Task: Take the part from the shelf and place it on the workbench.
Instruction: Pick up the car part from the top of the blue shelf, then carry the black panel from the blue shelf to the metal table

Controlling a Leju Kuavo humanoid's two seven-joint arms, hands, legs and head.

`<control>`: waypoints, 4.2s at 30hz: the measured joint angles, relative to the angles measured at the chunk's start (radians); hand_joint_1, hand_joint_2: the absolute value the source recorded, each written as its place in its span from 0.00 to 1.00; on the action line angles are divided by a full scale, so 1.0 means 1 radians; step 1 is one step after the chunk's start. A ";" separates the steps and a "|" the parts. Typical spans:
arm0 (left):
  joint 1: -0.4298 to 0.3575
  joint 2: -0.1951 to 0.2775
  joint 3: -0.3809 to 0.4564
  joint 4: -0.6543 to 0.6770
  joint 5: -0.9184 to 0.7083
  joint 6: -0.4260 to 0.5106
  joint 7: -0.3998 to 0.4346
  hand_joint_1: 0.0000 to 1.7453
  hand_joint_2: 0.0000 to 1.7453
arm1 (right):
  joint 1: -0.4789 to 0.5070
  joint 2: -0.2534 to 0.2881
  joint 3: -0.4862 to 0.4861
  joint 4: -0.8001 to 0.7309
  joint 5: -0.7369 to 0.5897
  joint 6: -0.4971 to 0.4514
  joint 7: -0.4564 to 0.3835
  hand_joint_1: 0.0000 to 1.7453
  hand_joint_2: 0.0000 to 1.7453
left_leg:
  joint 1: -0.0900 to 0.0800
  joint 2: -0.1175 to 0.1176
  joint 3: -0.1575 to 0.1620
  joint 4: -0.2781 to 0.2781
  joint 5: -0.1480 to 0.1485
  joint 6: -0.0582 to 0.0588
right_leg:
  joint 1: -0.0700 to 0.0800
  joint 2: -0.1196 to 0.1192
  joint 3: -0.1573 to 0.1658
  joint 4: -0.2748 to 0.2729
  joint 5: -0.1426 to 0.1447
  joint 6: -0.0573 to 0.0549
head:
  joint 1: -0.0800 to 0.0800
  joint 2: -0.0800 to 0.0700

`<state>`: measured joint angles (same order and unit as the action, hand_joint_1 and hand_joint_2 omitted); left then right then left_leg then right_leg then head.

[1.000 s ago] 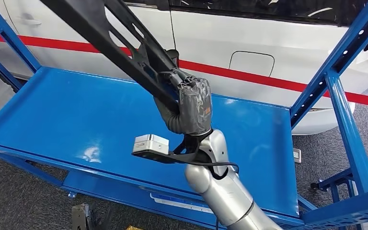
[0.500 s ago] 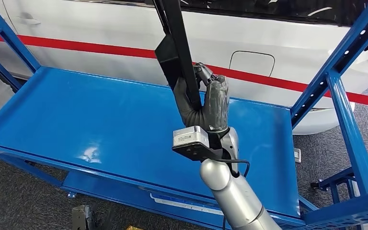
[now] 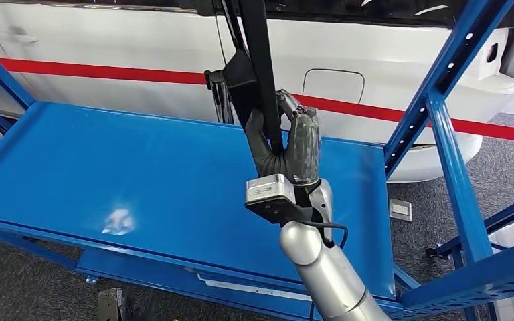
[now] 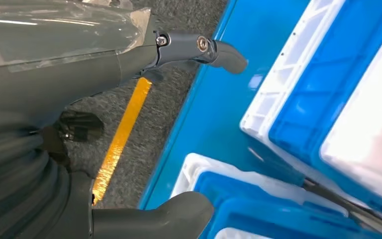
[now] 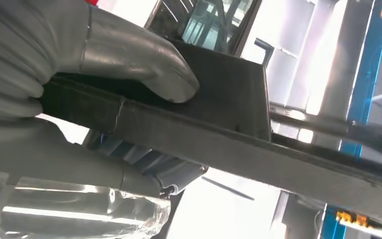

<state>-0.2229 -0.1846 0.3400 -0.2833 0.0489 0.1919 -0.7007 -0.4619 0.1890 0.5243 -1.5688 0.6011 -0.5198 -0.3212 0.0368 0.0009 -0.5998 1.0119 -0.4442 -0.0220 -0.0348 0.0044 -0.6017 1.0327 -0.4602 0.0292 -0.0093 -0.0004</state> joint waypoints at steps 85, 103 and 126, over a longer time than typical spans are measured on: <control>-0.001 0.019 0.026 -0.055 0.027 -0.093 0.000 0.00 1.00 | 0.023 -0.021 -0.057 0.061 -0.021 -0.077 -0.062 1.00 1.00 | -0.040 0.012 -0.043 -0.017 0.054 0.071 | 0.025 -0.001 -0.057 0.218 -0.068 -0.003 | 0.006 0.000; 0.004 0.019 0.024 -0.076 0.023 -0.095 0.000 0.00 1.00 | 0.097 -0.033 -0.075 -0.059 0.008 -0.070 -0.044 1.00 1.00 | -0.023 -0.003 0.031 0.056 -0.052 0.017 | 0.026 -0.006 -0.022 0.009 0.020 -0.032 | 0.000 0.000; 0.015 0.024 0.027 -0.095 0.017 -0.084 0.000 0.00 1.00 | 0.104 -0.056 -0.095 -0.053 -0.012 -0.097 -0.082 1.00 1.00 | -0.023 0.001 -0.166 0.108 -0.004 0.010 | 0.029 -0.009 0.117 -0.038 -0.073 -0.061 | -0.008 0.000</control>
<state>-0.2076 -0.1603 0.3667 -0.3780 0.0662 0.1080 -0.7005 -0.3579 0.1332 0.4289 -1.6216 0.5888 -0.6164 -0.4030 0.0142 0.0022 -0.7660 1.1201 -0.4483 -0.0116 -0.0055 -0.0043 -0.4850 0.9950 -0.5330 -0.0317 -0.0175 -0.0002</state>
